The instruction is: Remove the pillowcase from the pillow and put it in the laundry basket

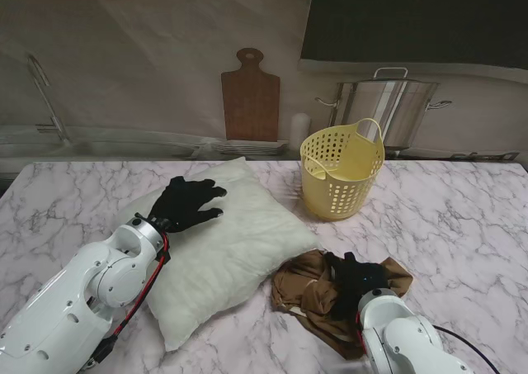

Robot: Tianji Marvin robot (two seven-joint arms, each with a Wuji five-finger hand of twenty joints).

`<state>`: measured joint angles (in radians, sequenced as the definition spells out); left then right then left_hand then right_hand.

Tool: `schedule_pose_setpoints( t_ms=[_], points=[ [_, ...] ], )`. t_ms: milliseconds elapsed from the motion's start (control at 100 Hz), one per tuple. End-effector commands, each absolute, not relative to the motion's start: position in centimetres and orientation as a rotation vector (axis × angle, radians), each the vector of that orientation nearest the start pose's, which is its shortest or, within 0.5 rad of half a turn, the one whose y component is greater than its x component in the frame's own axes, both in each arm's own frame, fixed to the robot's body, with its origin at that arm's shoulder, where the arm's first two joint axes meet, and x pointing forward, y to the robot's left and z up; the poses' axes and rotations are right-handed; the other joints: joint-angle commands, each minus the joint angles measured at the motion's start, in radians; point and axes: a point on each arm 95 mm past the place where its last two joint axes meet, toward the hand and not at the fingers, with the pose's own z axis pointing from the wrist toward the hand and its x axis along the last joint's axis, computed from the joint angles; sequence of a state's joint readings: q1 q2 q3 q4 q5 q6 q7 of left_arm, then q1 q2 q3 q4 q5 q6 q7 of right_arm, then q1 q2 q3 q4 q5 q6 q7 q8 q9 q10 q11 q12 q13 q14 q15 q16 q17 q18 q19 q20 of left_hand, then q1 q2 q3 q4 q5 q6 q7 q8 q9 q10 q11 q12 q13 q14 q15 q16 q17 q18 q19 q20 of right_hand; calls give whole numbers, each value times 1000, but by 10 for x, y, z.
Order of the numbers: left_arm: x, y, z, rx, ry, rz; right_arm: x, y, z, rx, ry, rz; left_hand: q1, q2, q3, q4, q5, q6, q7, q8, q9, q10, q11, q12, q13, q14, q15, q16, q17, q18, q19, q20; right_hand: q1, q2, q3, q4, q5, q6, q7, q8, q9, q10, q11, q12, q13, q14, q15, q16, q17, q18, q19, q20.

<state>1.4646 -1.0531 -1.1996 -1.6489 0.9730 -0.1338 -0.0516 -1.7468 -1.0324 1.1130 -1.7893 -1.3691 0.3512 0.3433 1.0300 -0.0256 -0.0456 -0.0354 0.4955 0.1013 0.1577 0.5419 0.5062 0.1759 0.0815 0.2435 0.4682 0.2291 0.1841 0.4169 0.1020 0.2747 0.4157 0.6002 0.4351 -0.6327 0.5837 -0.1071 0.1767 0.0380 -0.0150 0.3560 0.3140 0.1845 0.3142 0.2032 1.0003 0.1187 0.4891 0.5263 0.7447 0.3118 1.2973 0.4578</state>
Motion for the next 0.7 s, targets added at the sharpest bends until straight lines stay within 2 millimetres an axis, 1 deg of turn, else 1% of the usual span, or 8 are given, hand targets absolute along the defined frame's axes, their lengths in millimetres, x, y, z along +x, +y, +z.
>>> schedule_pose_setpoints(
  t_ms=[0, 100, 230, 280, 390, 470, 610, 690],
  points=[
    [422, -11, -279, -1060, 1615, -1565, 328, 8, -372, 1229, 1732, 858, 47, 68, 12, 1, -18, -4, 8, 17, -32, 4, -17, 10, -15, -5, -11, -13, -25, 27, 171, -16, 97, -69, 30, 58, -32, 35, -6, 37, 46, 1, 115, 49, 117, -68, 131, 59, 59, -83, 96, 28],
    [420, -11, -279, -1062, 1621, -1559, 330, 9, -376, 1228, 1728, 879, 56, 67, 12, 0, -18, -5, 7, 20, -33, 5, -17, 10, -14, -5, -11, -13, -25, 30, 167, -16, 184, -65, 194, 64, -17, -8, 43, 160, 183, -76, 300, 126, 230, -154, 323, 85, 164, -184, 221, 45],
    [420, -10, -280, -1065, 1617, -1561, 333, 10, -380, 1242, 1716, 915, 63, 65, 12, -1, -16, -6, 7, 23, -33, 3, -16, 9, -13, -5, -10, -13, -24, 30, 165, -15, 282, -21, 299, 36, 47, -94, 200, 142, 399, -169, 458, 238, 325, -247, 521, 110, 286, -274, 318, 62],
    [420, -10, -281, -1065, 1616, -1561, 335, 10, -380, 1238, 1700, 932, 66, 63, 12, -1, -15, -6, 8, 25, -33, 3, -16, 9, -12, -5, -10, -13, -23, 29, 163, -15, 356, -51, 320, -32, 127, -130, 338, 92, 538, -175, 466, 319, 327, -294, 648, 135, 341, -307, 357, 68],
    [420, -10, -281, -1065, 1614, -1561, 337, 10, -379, 1255, 1660, 973, 79, 60, 14, -1, -13, -7, 10, 28, -32, 3, -15, 10, -11, -5, -9, -13, -23, 29, 161, -14, 401, -3, 397, -58, 471, -171, 580, 91, 693, -139, 561, 430, 329, -335, 794, 180, 403, -325, 413, 85],
    [420, -10, -281, -1066, 1613, -1563, 337, 6, -377, 1266, 1651, 964, 81, 59, 12, -1, -10, -7, 12, 30, -30, 2, -15, 10, -10, -3, -8, -13, -22, 29, 160, -13, 416, 44, 397, -67, 659, -218, 918, -47, 685, -112, 557, 538, 328, -338, 793, 174, 404, -327, 414, 81],
    [421, -10, -281, -1065, 1612, -1567, 338, 0, -369, 1276, 1590, 981, 83, 57, 11, -2, -4, -10, 17, 34, -28, 2, -13, 10, -7, -4, -6, -12, -22, 28, 160, -12, 432, 91, 418, -94, 721, -261, 933, 201, 652, -102, 577, 642, 328, -334, 747, 164, 396, -313, 383, 69],
    [422, -11, -281, -1067, 1609, -1568, 338, -5, -359, 1257, 1520, 1018, 85, 57, 11, -2, -1, -10, 18, 36, -26, 0, -13, 11, -6, -4, -6, -11, -19, 24, 161, -10, 435, 105, 426, -103, 714, -261, 941, 242, 640, -102, 588, 659, 329, -335, 736, 162, 394, -310, 375, 68]
  ],
)
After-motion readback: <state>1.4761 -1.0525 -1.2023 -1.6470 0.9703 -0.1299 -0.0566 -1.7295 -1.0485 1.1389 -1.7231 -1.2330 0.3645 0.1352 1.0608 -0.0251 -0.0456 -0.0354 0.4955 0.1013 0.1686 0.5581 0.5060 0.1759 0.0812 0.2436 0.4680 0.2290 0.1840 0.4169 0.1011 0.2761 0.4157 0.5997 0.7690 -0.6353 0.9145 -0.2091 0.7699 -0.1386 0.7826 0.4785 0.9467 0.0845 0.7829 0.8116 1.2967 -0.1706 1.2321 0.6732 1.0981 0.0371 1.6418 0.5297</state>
